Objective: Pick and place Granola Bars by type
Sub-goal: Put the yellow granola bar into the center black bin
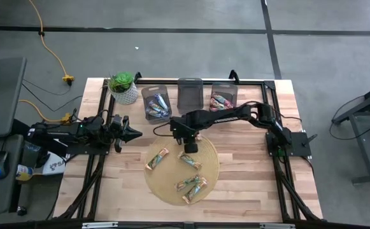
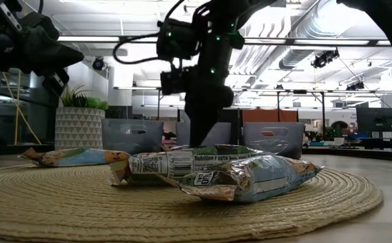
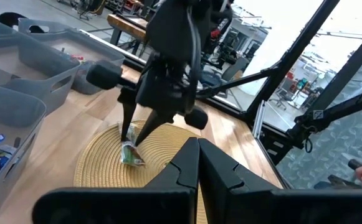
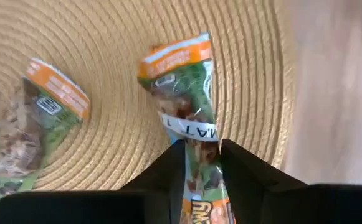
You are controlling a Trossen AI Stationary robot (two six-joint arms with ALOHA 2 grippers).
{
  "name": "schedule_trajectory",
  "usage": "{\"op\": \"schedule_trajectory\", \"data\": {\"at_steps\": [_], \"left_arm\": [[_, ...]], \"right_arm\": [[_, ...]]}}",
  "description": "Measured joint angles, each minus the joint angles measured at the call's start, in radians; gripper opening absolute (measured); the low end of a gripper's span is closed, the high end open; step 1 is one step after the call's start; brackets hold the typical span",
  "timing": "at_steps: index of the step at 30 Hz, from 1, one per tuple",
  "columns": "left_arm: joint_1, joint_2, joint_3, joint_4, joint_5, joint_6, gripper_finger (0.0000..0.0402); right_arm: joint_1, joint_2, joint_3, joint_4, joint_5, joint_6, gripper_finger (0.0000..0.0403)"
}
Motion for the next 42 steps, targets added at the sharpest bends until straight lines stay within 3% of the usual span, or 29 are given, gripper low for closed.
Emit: {"op": "schedule_trajectory", "data": {"at_steps": [15, 30, 42], "left_arm": [[0.0, 0.0, 0.0, -0.001, 0.0, 0.0, 0.0001], [0.0, 0.0, 0.0, -0.001, 0.001, 0.0, 0.0001], [0.0, 0.0, 0.0, -0.002, 0.002, 0.0, 0.0001]], "right_arm": [[0.001, -0.057, -0.004, -0.045, 0.047, -0.005, 0.0088], [-0.037, -0.057, -0.034, -0.036, -0.014, -0.032, 0.0191], [-0.037, -0.059, -0.126, 0.009, -0.048, -0.053, 0.0197]]}}
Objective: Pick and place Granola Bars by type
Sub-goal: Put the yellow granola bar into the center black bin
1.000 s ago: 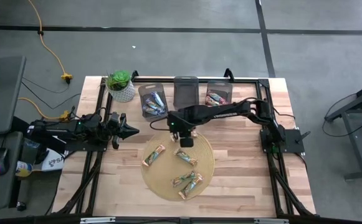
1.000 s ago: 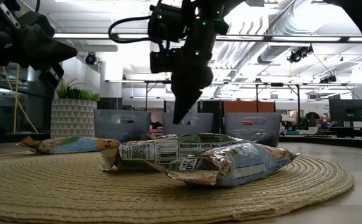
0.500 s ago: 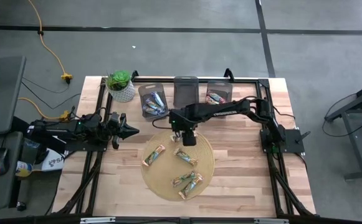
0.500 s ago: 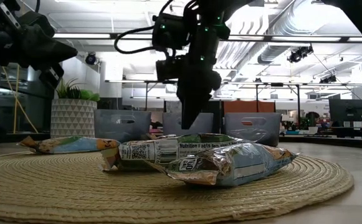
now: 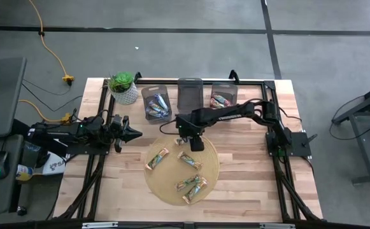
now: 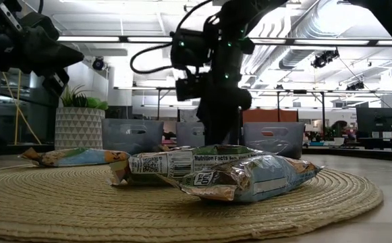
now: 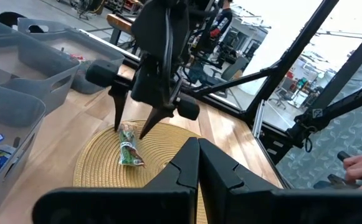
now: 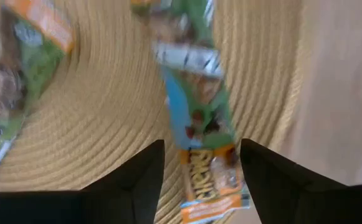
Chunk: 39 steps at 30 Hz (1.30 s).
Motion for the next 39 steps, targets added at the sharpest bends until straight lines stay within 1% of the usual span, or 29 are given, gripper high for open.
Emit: {"op": "schedule_trajectory", "data": {"at_steps": [5, 9, 21, 24, 39], "left_arm": [[0.0, 0.0, 0.0, 0.0, 0.0, 0.0, 0.0001], [0.0, 0.0, 0.0, 0.0, 0.0, 0.0, 0.0001], [0.0, 0.0, 0.0, 0.0, 0.0, 0.0, 0.0001], [0.0, 0.0, 0.0, 0.0, 0.0, 0.0, 0.0001], [0.0, 0.0, 0.0, 0.0, 0.0, 0.0, 0.0001]], "right_arm": [[0.007, 0.0, -0.038, 0.024, -0.008, 0.019, 0.0196], [0.008, 0.0, -0.05, 0.044, -0.006, 0.048, 0.0183], [0.008, 0.0, -0.051, 0.049, -0.005, 0.053, 0.0103], [0.008, 0.0, -0.051, 0.049, -0.005, 0.053, 0.0089], [0.01, 0.0, -0.049, 0.052, 0.002, 0.078, 0.0082]]}}
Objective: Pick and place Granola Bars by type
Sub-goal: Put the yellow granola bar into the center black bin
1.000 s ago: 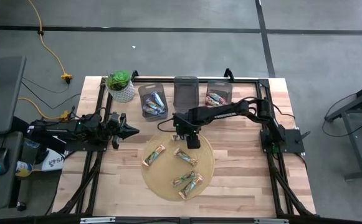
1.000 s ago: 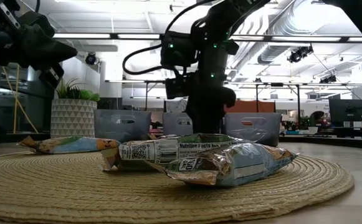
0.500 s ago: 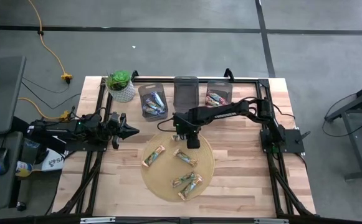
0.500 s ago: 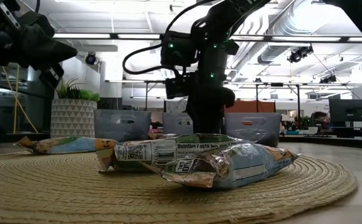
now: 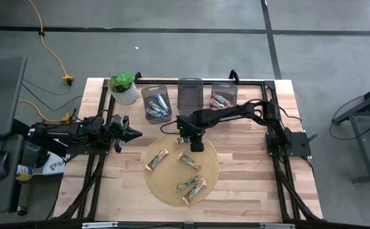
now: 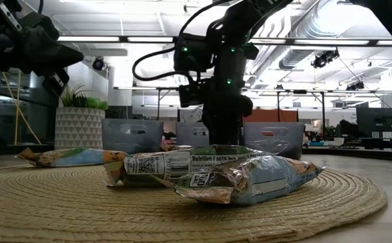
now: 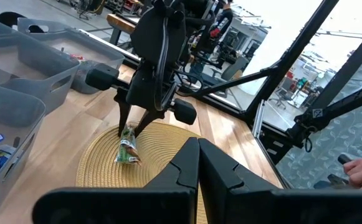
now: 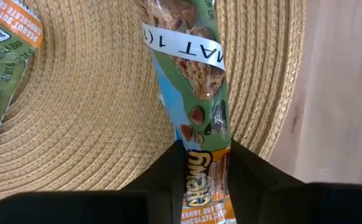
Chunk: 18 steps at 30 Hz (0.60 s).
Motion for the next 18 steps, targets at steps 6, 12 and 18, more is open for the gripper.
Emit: {"op": "schedule_trajectory", "data": {"at_steps": [6, 12, 18], "left_arm": [[0.0, 0.0, 0.0, 0.0, 0.0, 0.0, 0.0001], [0.0, 0.0, 0.0, 0.0, 0.0, 0.0, 0.0001], [0.0, 0.0, 0.0, 0.0, 0.0, 0.0, 0.0001]], "right_arm": [[0.004, 0.003, 0.054, -0.006, -0.007, -0.001, 0.0082], [0.009, 0.003, 0.134, -0.003, -0.001, -0.003, 0.0082], [0.026, 0.003, 0.217, -0.008, -0.007, -0.003, 0.0082]]}}
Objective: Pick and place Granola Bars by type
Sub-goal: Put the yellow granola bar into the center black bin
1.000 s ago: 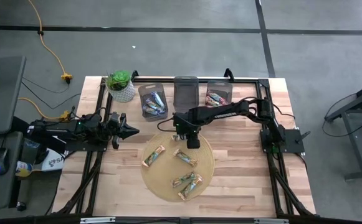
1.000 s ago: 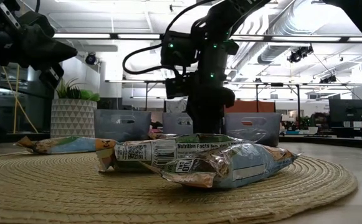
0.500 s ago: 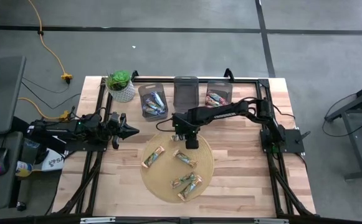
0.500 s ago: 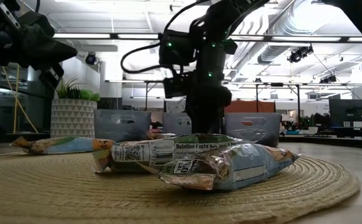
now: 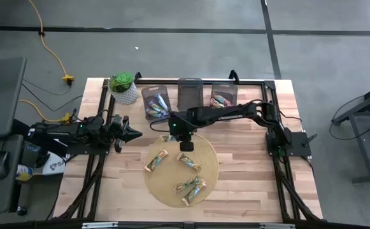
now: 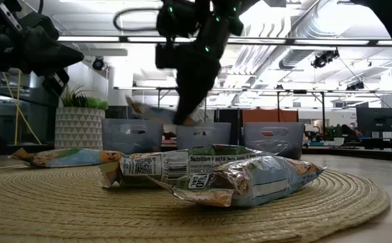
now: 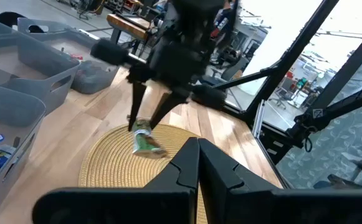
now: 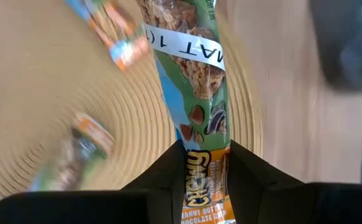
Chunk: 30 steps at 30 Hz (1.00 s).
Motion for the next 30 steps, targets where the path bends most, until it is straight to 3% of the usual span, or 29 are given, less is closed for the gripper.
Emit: {"op": "schedule_trajectory", "data": {"at_steps": [12, 30], "left_arm": [[0.0, 0.0, 0.0, 0.0, 0.0, 0.0, 0.0001], [0.0, 0.0, 0.0, 0.0, 0.0, 0.0, 0.0001]], "right_arm": [[0.016, 0.0, 0.229, -0.075, -0.017, 0.031, 0.0082], [0.001, -0.002, 0.622, -0.461, 0.025, 0.006, 0.0082]]}}
